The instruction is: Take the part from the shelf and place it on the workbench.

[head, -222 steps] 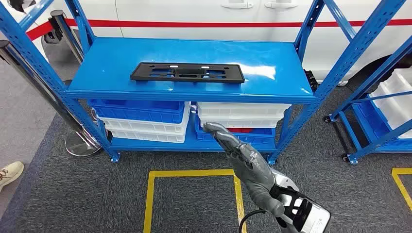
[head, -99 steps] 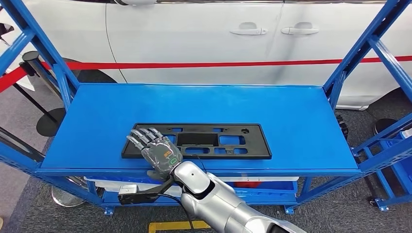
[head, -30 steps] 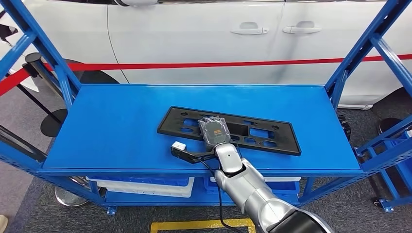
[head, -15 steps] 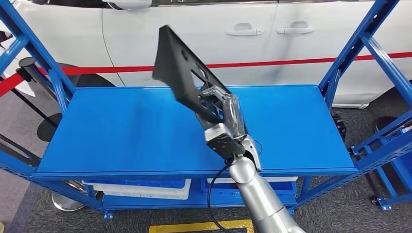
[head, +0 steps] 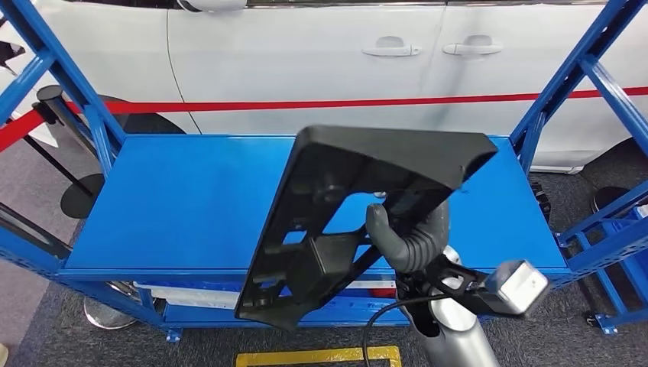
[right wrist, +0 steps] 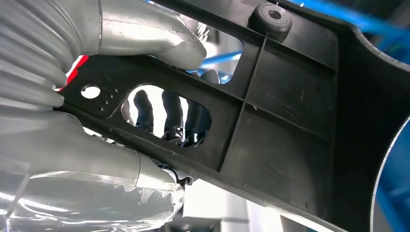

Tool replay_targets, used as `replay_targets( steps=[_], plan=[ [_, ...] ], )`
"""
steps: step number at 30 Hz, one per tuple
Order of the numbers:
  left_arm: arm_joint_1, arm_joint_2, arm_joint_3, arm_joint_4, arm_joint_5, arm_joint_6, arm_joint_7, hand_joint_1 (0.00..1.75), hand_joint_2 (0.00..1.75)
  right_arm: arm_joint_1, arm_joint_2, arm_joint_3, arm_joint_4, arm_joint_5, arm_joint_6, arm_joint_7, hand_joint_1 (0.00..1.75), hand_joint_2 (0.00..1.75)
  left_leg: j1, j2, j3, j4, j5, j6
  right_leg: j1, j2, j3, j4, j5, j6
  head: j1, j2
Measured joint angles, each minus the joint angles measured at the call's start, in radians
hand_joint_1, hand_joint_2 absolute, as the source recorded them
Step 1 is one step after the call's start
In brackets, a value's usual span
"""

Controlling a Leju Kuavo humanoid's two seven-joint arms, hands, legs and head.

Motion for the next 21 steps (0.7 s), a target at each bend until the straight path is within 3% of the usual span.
replay_targets(
  steps=[3, 5, 8, 10, 11, 13, 15, 18, 21],
  plan=[
    [0.001, -0.001, 0.010, 0.000, 0.009, -0.008, -0.013, 0.00, 1.75, 0.012, -0.026, 0.016, -0.039, -0.045, 0.062, -0.001, 1.24, 1.75, 0.000, 0.000, 0.001, -0.004, -0.001, -0.017, 0.002, 0.001, 0.006, -0.021, 0.002, -0.014, 0.000, 0.000],
    [0.000, -0.002, 0.015, 0.000, 0.013, -0.009, -0.021, 0.00, 1.75, 0.012, -0.043, 0.028, -0.052, -0.067, 0.095, -0.002, 1.24, 1.75, 0.000, 0.002, -0.010, 0.026, -0.026, -0.025, -0.002, -0.001, 0.012, -0.033, 0.007, -0.024, -0.002, 0.000],
    [0.001, -0.004, 0.020, 0.000, 0.016, -0.009, -0.029, 0.00, 1.75, 0.008, -0.074, 0.049, -0.059, -0.093, 0.116, 0.000, 1.24, 1.75, 0.001, 0.004, -0.085, 0.194, -0.112, -0.029, 0.001, -0.005, 0.015, -0.034, 0.008, -0.035, -0.003, 0.000],
    [0.001, -0.005, 0.022, 0.000, 0.019, -0.006, -0.030, 0.00, 1.75, -0.006, -0.105, 0.064, -0.059, -0.115, 0.112, 0.010, 1.24, 1.75, 0.001, 0.004, -0.117, 0.260, -0.123, -0.030, 0.004, -0.007, 0.013, -0.028, 0.007, -0.037, -0.003, 0.000],
    [0.001, -0.004, 0.023, 0.000, 0.020, -0.006, -0.030, 0.00, 1.75, -0.017, -0.121, 0.072, -0.059, -0.129, 0.107, 0.018, 1.24, 1.75, 0.001, 0.004, -0.108, 0.240, -0.102, -0.029, 0.004, -0.008, 0.011, -0.023, 0.006, -0.037, -0.003, 0.000],
    [-0.002, -0.003, 0.026, 0.000, 0.023, -0.005, -0.027, 0.00, 1.75, -0.048, -0.155, 0.089, -0.059, -0.162, 0.093, 0.034, 1.24, 1.75, 0.001, 0.004, -0.049, 0.121, -0.042, -0.024, 0.005, -0.007, 0.008, -0.014, 0.003, -0.034, -0.003, 0.000],
    [-0.007, -0.002, 0.028, 0.000, 0.024, -0.002, -0.026, 0.00, 1.75, -0.083, -0.193, 0.107, -0.059, -0.203, 0.070, 0.046, 1.24, 1.75, -0.002, 0.003, -0.008, 0.031, -0.010, -0.016, 0.007, -0.006, 0.002, -0.005, 0.001, -0.027, -0.002, 0.000],
    [-0.010, 0.000, 0.030, 0.000, 0.023, 0.007, -0.026, 0.00, 1.75, -0.124, -0.242, 0.131, -0.059, -0.255, 0.032, 0.052, 1.24, 1.75, -0.007, 0.002, -0.008, 0.018, -0.003, -0.007, 0.006, -0.007, -0.005, -0.003, 0.006, -0.014, -0.001, 0.000],
    [-0.009, 0.000, 0.030, 0.000, 0.023, 0.009, -0.026, 0.00, 1.75, -0.130, -0.250, 0.135, -0.059, -0.264, 0.025, 0.052, 1.24, 1.75, -0.008, 0.001, -0.008, 0.019, -0.002, -0.005, 0.005, -0.007, -0.005, -0.004, 0.008, -0.012, -0.001, 0.000]
  ],
)
